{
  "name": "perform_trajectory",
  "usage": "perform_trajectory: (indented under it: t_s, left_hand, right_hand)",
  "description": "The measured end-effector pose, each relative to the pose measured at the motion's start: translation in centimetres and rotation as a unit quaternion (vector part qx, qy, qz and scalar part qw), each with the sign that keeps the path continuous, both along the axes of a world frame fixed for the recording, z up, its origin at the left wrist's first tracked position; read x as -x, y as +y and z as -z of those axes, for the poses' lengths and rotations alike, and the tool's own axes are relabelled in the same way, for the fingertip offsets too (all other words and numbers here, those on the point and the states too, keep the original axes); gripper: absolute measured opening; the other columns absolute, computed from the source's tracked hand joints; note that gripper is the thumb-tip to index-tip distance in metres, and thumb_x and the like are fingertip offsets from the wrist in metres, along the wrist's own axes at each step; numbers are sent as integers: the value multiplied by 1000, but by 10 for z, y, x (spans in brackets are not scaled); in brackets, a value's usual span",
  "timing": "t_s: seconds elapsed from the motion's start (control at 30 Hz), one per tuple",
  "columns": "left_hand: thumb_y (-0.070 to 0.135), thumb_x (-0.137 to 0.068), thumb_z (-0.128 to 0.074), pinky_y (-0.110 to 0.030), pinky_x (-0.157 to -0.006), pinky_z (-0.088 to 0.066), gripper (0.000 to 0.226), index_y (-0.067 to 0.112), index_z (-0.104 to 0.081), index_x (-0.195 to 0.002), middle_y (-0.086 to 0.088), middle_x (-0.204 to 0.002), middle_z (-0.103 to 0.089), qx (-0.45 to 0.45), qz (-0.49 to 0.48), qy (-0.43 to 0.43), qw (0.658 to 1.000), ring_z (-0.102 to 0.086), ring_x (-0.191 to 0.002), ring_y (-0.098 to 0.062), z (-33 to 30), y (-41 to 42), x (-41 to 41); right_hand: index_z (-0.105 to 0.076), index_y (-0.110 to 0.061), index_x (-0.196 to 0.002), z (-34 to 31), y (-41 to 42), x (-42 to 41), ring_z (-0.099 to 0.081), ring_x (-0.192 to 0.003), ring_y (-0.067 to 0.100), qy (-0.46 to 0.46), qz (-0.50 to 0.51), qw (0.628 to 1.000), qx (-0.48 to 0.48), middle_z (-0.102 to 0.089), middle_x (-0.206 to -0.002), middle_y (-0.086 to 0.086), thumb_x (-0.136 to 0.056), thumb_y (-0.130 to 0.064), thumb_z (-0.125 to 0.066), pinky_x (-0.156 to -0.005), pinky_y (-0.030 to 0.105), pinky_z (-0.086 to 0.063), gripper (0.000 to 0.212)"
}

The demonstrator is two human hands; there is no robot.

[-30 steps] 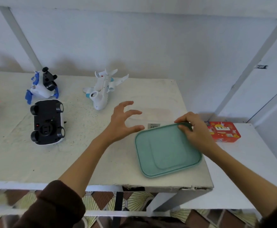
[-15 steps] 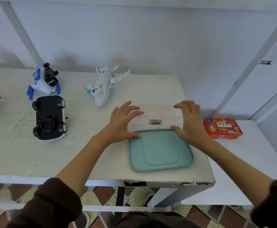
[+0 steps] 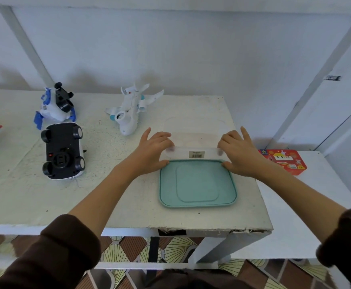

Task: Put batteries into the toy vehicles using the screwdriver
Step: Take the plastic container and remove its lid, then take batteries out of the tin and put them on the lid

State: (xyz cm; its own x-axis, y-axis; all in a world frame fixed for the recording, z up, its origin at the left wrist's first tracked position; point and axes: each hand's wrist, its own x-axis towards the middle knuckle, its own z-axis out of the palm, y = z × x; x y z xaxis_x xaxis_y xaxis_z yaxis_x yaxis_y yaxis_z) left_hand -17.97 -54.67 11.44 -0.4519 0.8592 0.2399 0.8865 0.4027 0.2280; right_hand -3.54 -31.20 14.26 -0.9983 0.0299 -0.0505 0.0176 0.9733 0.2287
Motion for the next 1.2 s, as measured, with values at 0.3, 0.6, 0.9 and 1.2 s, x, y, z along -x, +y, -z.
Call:
perform_trajectory:
  t_s: [0.3,0.6,0.9,1.2]
  left_hand:
    - [13,-81,-72,-49,-117,2,26,8,-63,-106,-10,-125,-58,27,0,16,999,-42,-131,-24,-6,3,1]
    - [22,-87,-68,-47,-118,-4,44,14,-55,-128,-6,-135,-53,-62,-2,-43,997,-40,-134,-21,-26,16,-13]
    - [25,-91,-64,-39,-118,-7,42,14,-54,-130,-4,-136,-52,-76,97,-50,991,-39,-134,-18,-58,115,-48]
    - [26,-95,-58,-42,-116,-18,42,17,-49,-134,-1,-138,-50,1,162,-98,982,-39,-130,-17,-32,253,-125]
  right_hand:
    - [-46,-17,-118,0,-1,1,-27,-128,21,5,4,1000,10,-45,-126,1,-86,-31,-54,-112,50,0,35]
    - [-46,-12,-125,-2,5,-4,-39,-123,22,128,-30,979,156,-48,-127,5,-83,-22,-62,-114,47,-2,47]
    - [-41,-13,-134,-23,67,-40,-31,-132,22,183,70,956,218,-41,-140,5,-87,-19,-58,-115,45,-1,51]
    - [-47,-12,-129,5,184,-131,-41,-121,21,162,186,935,255,-49,-131,3,-85,-20,-59,-108,37,-20,47]
